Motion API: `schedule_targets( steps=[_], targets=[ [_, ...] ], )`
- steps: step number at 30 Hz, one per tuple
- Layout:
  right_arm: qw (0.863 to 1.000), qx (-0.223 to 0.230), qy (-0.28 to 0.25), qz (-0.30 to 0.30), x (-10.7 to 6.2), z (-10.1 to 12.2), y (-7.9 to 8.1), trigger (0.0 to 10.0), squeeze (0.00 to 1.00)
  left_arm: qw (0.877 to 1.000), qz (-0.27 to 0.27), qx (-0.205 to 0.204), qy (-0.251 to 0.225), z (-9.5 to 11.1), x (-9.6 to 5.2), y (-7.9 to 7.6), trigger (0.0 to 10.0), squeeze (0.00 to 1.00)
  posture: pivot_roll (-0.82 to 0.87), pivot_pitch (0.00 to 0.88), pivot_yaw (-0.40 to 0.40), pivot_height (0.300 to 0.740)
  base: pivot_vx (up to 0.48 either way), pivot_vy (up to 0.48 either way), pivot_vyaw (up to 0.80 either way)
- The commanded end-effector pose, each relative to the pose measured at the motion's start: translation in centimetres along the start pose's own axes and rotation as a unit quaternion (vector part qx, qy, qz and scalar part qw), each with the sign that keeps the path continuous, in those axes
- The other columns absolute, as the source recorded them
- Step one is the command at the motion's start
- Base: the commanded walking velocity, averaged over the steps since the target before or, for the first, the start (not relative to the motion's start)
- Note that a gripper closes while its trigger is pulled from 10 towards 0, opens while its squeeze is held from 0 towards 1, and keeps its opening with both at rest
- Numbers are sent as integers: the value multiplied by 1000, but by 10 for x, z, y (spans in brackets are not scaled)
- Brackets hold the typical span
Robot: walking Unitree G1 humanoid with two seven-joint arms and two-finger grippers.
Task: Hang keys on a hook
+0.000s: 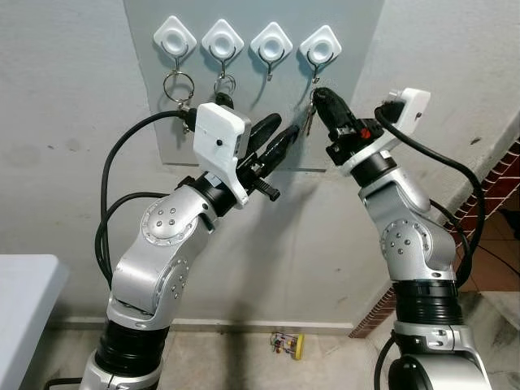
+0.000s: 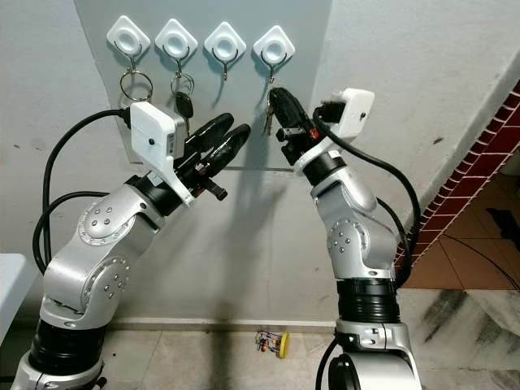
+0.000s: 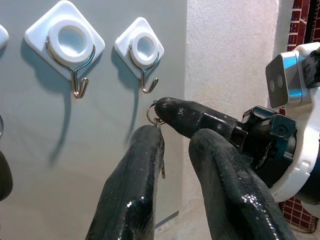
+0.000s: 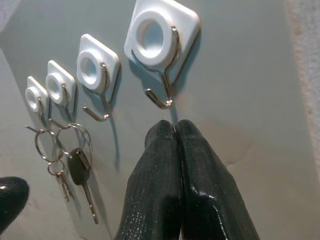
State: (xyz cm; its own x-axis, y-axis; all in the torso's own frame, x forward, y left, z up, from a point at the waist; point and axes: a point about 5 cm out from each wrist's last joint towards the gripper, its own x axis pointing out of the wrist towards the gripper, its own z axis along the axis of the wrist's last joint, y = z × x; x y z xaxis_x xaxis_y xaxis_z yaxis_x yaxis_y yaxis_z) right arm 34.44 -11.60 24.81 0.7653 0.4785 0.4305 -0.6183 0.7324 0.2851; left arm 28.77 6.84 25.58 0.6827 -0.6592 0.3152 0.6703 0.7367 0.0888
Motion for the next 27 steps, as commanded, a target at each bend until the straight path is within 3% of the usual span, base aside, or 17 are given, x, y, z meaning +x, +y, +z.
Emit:
schedule_targets(
  steps=[1, 10, 27],
  targets=[
    [1000, -7, -15, 18, 2, 8, 5, 10000, 0, 1000, -2, 4, -9, 6, 0, -1, 10000, 0, -29, 61, -8, 740, 0, 0, 0],
    [998, -6, -49, 29, 4, 19, 7, 10000, 0, 1000, -1, 4, -9, 6, 0, -1, 10000, 0, -24, 64, -11, 740, 0, 0, 0],
    [998, -15, -54, 39, 7, 22, 9, 10000, 0, 1000, -1, 4, -8, 7, 0, -1, 10000, 0, -22, 69, -12, 740, 0, 0, 0]
  ],
)
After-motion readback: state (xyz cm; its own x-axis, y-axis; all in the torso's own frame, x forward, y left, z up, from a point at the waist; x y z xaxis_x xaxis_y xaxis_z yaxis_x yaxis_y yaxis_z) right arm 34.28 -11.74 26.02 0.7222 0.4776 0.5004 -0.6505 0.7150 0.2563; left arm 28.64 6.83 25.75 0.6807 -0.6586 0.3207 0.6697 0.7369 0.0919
